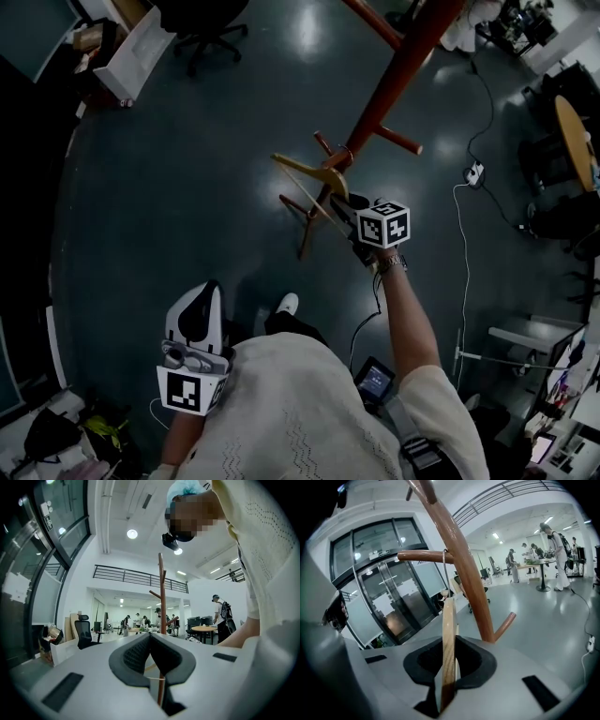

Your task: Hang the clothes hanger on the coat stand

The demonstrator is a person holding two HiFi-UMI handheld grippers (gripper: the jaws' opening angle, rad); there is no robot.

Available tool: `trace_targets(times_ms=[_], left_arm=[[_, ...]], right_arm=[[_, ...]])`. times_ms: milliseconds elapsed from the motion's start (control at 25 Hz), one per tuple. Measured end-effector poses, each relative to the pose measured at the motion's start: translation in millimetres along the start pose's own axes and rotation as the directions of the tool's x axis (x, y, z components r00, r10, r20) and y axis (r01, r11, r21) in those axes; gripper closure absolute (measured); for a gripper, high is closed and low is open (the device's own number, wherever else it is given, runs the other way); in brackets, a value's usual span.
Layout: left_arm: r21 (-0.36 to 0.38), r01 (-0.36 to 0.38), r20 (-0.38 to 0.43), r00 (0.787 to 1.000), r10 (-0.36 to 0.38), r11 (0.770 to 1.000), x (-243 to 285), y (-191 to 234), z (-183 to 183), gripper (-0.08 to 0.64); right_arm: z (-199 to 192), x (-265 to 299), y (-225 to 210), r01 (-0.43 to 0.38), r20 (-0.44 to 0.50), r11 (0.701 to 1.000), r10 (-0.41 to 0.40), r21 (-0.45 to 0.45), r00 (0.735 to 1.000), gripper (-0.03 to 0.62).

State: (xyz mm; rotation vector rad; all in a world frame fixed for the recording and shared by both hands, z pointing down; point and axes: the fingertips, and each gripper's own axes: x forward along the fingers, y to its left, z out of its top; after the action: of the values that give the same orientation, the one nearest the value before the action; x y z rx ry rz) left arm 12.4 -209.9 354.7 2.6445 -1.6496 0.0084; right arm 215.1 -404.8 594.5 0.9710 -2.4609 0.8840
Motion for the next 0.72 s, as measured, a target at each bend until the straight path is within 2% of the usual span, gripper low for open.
trace_targets(times_ms=[160, 440, 720], left_arm=[[-0.004, -0.001, 0.0, 1.0, 0.001, 1.0, 0, -1, 1, 0.548], [-0.008, -0.019, -0.005, 1.0, 0.019, 1.0, -5, -1, -4, 0.548], [-0.013, -0.033, -0.001, 0.999, 0.033, 0.999, -8, -1, -3, 0.548]], right_arm=[[3, 4, -4, -0.009, 0.023, 0.999, 0.01, -0.031, 1.0, 0.525], [8, 16, -26, 0.077, 0.012, 0.985, -0.076, -0.151, 0.997, 0.525], [15, 18, -43, 0.138, 0.024, 0.976, -0.136, -0.169, 0.99, 0.523]])
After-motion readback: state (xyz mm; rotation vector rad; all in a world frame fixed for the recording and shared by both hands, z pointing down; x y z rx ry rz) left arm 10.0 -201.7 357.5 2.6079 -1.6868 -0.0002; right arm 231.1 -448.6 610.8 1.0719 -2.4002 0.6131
